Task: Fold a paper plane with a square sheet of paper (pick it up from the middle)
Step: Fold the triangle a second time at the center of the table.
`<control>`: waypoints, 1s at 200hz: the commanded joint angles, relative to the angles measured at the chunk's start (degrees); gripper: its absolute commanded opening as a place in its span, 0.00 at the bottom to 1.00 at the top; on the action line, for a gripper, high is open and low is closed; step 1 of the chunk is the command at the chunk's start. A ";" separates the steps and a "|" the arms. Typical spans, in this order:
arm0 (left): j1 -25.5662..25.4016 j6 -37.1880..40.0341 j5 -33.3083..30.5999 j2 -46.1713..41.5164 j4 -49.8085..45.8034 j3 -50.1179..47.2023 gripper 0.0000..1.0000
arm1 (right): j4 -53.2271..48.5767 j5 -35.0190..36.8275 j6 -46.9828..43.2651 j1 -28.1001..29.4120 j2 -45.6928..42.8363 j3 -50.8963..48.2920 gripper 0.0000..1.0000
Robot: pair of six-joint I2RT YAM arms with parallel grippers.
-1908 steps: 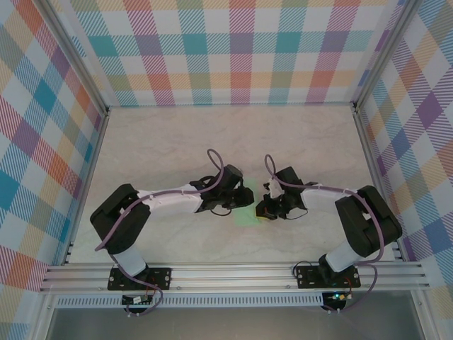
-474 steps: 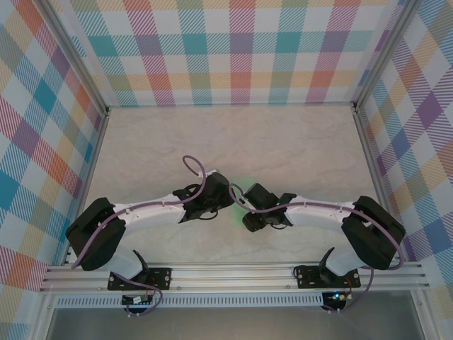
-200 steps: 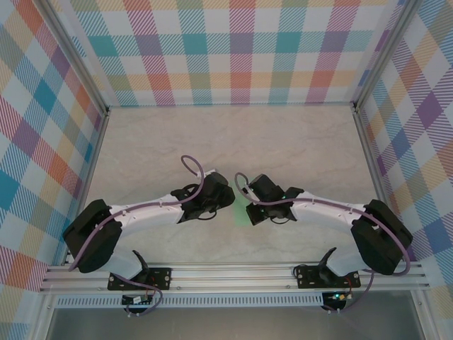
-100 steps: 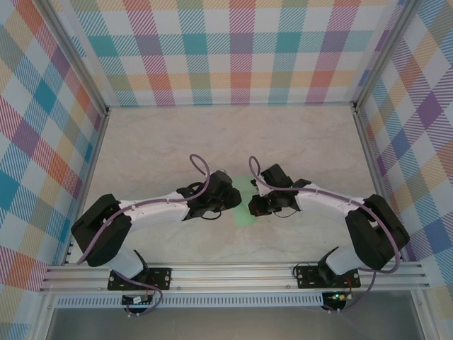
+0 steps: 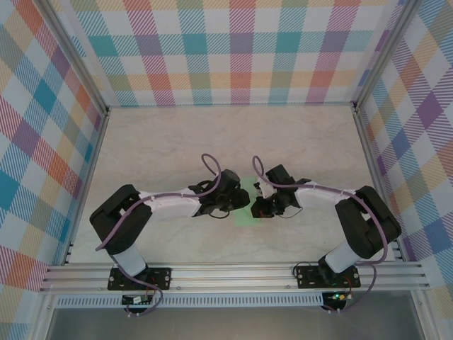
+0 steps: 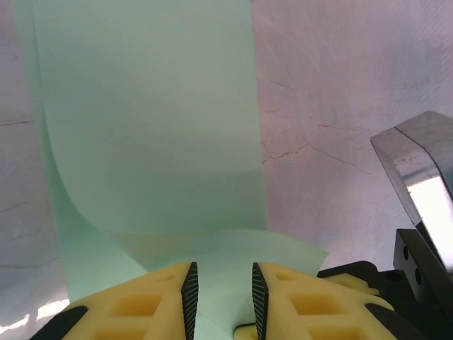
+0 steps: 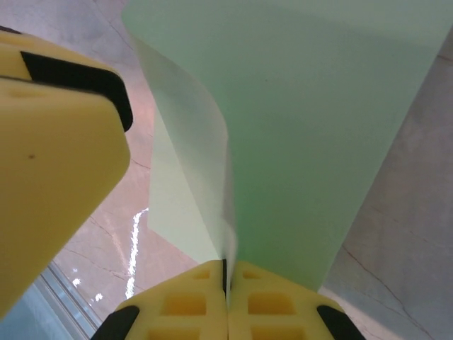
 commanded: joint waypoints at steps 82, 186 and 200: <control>-1.09 -0.18 0.89 5.83 7.54 1.02 0.29 | -1.09 -3.21 -3.33 -1.60 1.71 0.85 0.07; -1.12 -0.40 -0.34 8.77 10.13 -0.05 0.28 | -3.62 2.90 -2.96 -1.95 -1.71 0.04 0.26; -1.10 -0.41 -0.47 8.83 10.15 -0.17 0.28 | -4.16 3.16 -3.62 -1.95 -2.46 -0.09 0.30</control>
